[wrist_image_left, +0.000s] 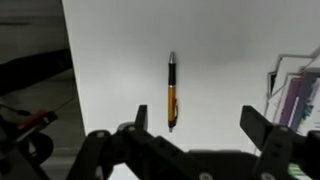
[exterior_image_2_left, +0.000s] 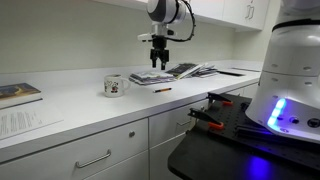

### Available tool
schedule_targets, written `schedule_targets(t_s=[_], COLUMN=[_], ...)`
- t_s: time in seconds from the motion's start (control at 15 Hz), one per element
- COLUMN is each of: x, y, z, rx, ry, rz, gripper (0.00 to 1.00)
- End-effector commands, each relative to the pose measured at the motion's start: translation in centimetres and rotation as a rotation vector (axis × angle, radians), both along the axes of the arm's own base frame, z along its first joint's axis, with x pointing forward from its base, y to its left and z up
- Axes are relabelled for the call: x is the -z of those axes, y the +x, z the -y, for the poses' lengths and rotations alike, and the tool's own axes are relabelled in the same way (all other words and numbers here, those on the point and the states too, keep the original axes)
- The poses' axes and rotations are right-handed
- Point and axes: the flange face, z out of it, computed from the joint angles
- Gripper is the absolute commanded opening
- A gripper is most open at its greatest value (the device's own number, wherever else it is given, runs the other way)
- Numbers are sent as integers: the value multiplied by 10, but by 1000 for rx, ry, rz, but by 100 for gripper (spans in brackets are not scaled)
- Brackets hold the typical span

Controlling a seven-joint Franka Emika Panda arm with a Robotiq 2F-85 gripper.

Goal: Place the pen inside the mug

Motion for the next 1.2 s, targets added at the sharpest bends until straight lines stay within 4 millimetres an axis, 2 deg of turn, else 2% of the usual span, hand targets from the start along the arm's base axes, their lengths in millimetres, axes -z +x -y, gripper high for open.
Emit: schedule_targets(t_s=[0.0,0.4,0.6,0.67,0.73,0.93,1.13], x=[17,65,87,93,98,110,115], y=[-4,-19,-19,-18,-16,-11,-5], z=[12,30,31,31,30,27,26], rx=[12,18,26,31,33,28,30], ry=[-25,-75,-94,-100,-106,-115,-118], rz=[7,-33,-45,-51,-56,-71,-69], gripper=[100,97,88,82,82,64,33])
